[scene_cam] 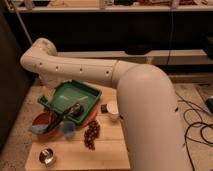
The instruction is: Place sponge in metal cup
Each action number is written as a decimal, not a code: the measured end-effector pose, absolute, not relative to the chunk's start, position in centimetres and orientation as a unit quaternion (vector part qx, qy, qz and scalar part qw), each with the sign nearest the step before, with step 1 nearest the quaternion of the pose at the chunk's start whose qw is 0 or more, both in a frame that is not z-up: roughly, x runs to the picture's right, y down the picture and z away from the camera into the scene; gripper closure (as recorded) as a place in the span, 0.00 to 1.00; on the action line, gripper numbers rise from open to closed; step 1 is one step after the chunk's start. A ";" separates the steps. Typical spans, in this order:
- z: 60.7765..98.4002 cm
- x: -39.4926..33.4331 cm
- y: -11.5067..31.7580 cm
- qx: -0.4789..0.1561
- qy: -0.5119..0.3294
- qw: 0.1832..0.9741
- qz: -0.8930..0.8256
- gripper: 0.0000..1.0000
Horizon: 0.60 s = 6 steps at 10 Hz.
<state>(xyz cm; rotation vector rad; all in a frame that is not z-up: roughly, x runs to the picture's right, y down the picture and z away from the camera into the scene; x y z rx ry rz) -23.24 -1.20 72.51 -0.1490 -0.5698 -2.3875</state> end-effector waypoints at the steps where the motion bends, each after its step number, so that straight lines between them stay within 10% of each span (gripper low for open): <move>1: 72.5 -23.2 -1.2 -0.057 -0.218 0.335 -0.915 0.20; 6: 71.8 -25.5 1.5 -0.054 -0.228 0.294 -0.927 0.20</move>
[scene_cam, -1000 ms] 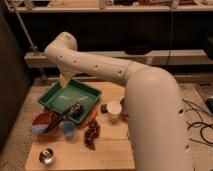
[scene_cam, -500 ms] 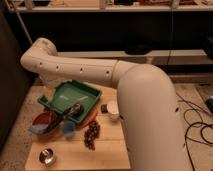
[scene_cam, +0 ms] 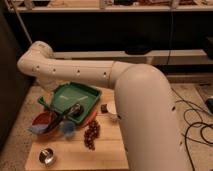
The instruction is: Place sponge in metal cup
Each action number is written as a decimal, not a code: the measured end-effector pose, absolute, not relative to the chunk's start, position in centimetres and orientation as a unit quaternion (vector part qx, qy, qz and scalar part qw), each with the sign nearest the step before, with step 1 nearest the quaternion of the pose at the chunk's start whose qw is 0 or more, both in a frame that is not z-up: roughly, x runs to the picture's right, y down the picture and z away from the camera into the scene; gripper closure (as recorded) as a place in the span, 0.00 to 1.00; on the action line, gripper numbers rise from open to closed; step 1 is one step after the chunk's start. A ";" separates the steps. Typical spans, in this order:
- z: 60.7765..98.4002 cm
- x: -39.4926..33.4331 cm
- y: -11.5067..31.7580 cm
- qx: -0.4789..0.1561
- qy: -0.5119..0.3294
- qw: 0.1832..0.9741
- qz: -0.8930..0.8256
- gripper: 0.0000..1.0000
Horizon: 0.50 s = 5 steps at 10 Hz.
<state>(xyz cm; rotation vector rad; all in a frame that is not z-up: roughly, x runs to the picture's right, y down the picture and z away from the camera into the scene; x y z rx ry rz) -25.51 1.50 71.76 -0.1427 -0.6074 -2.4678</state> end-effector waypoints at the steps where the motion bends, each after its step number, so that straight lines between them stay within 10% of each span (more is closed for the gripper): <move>1: 70.6 -27.6 3.3 -0.047 -0.233 0.277 -0.931 0.20; 5: 64.7 -34.2 10.9 -0.017 -0.248 0.214 -0.945 0.20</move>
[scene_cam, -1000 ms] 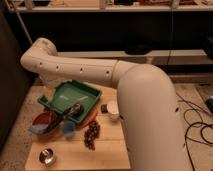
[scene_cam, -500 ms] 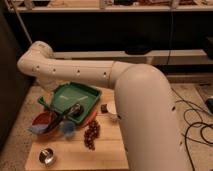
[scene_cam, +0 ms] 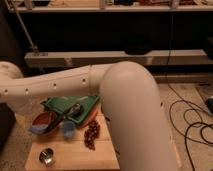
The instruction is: Place sponge in metal cup
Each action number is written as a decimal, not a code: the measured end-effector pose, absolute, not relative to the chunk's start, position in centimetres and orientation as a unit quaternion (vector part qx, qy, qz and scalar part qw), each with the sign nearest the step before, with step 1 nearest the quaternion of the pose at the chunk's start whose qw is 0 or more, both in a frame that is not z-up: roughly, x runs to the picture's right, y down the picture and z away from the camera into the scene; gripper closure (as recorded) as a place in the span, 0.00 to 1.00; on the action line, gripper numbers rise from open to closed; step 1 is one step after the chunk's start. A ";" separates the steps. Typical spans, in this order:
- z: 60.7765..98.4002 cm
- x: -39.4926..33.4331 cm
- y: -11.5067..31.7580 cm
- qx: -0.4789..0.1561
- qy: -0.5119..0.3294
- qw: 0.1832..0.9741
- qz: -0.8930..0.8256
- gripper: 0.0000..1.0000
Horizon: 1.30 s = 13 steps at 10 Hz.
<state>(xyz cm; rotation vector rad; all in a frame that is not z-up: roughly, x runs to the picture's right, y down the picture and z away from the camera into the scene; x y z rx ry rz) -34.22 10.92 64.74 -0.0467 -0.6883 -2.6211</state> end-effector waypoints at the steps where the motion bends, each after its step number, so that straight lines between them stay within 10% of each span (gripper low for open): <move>1: 63.6 -35.5 12.6 -0.011 -0.249 0.200 -0.948 0.20; 6: 64.9 -39.0 19.1 0.004 -0.245 0.156 -0.957 0.20; 13: 69.0 -36.9 17.9 -0.021 -0.258 0.176 -0.950 0.20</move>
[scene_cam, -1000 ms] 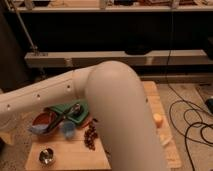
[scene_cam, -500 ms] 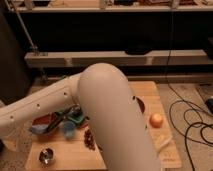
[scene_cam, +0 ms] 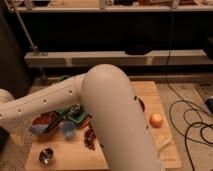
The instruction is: Place sponge in metal cup
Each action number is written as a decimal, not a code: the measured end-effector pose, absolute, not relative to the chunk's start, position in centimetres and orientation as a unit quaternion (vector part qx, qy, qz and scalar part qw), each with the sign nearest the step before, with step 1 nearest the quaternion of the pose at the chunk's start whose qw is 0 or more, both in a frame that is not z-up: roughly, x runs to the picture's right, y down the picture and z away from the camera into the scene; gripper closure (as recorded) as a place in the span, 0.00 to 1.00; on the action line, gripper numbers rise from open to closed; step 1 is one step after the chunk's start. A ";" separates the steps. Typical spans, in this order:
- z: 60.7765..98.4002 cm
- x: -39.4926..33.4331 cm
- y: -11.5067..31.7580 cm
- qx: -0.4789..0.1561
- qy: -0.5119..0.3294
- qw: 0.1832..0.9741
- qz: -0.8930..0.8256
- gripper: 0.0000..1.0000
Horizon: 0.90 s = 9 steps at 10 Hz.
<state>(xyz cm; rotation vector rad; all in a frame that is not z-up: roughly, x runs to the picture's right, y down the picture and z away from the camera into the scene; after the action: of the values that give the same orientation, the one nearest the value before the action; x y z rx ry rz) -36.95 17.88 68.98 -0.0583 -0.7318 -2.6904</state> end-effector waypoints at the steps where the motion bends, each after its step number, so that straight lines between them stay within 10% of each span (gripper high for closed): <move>1: 69.9 -36.8 18.5 -0.026 -0.264 0.174 -0.948 0.20; 7: 72.5 -35.9 20.0 -0.040 -0.281 0.176 -0.943 0.21; 9: 73.2 -36.0 20.2 -0.038 -0.283 0.173 -0.943 0.35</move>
<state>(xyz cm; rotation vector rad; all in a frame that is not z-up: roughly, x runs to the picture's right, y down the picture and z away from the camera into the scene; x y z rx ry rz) -35.98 20.17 73.16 -0.1088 -0.8028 -2.6744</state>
